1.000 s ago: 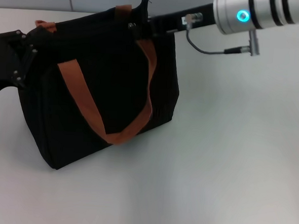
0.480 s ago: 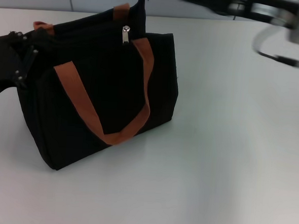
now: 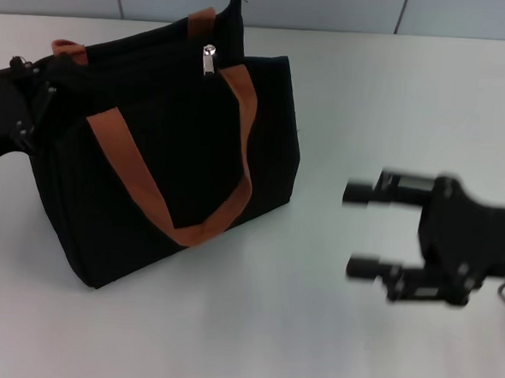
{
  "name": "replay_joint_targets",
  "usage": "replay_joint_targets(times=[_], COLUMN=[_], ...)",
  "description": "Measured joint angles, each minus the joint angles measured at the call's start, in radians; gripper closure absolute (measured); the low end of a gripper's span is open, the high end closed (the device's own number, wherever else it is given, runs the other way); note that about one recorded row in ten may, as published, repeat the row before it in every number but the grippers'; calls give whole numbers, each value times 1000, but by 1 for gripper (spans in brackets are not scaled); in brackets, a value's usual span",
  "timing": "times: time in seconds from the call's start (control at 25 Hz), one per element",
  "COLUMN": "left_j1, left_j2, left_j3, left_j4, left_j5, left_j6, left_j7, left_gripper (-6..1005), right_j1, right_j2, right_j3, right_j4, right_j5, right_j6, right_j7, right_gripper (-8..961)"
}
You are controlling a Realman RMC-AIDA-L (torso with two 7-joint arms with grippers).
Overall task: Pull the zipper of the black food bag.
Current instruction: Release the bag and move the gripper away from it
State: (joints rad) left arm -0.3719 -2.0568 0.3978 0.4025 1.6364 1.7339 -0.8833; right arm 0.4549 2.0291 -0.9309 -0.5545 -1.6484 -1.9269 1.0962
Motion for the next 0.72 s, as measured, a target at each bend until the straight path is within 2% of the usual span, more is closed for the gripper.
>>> replay_joint_targets(times=[0.12, 0.24, 0.32, 0.4, 0.44, 0.48, 0.56, 0.6, 0.68, 0.72], left_j1=[3, 11, 14, 21, 28, 28, 45, 45, 53, 53], left_j2=[9, 11, 17, 36, 64, 64, 105, 105, 133, 133], left_j3=[24, 35, 35, 40, 57, 57, 74, 74, 75, 75], left_j4=[6, 13, 19, 35, 62, 62, 121, 121, 160, 160], left_j5=[16, 22, 22, 24, 30, 30, 61, 61, 88, 88], left_j6=[23, 35, 40, 44, 47, 47, 58, 58, 78, 78], left_j7=[-32, -41, -55, -101, -164, -164, -272, -272, -338, -338], left_gripper=[930, 929, 895, 860, 843, 826, 792, 775, 740, 723], right_j1=[-15, -16, -16, -15, -12, -12, -8, -8, -8, -8], right_j2=[7, 8, 8, 8, 8, 8, 14, 14, 20, 23], right_j3=[1, -2, -2, -4, -4, -4, -5, -5, -6, -6], right_j4=[8, 16, 18, 25, 35, 35, 47, 47, 48, 49], right_j5=[-94, -128, -133, -136, -137, -137, -138, -138, -139, -139], right_j6=[52, 63, 63, 67, 76, 76, 97, 97, 114, 122], right_j7=[-41, -56, -59, -63, -63, -63, -64, -64, -63, -61], right_gripper=[280, 250, 230, 220, 220, 220, 219, 219, 219, 219])
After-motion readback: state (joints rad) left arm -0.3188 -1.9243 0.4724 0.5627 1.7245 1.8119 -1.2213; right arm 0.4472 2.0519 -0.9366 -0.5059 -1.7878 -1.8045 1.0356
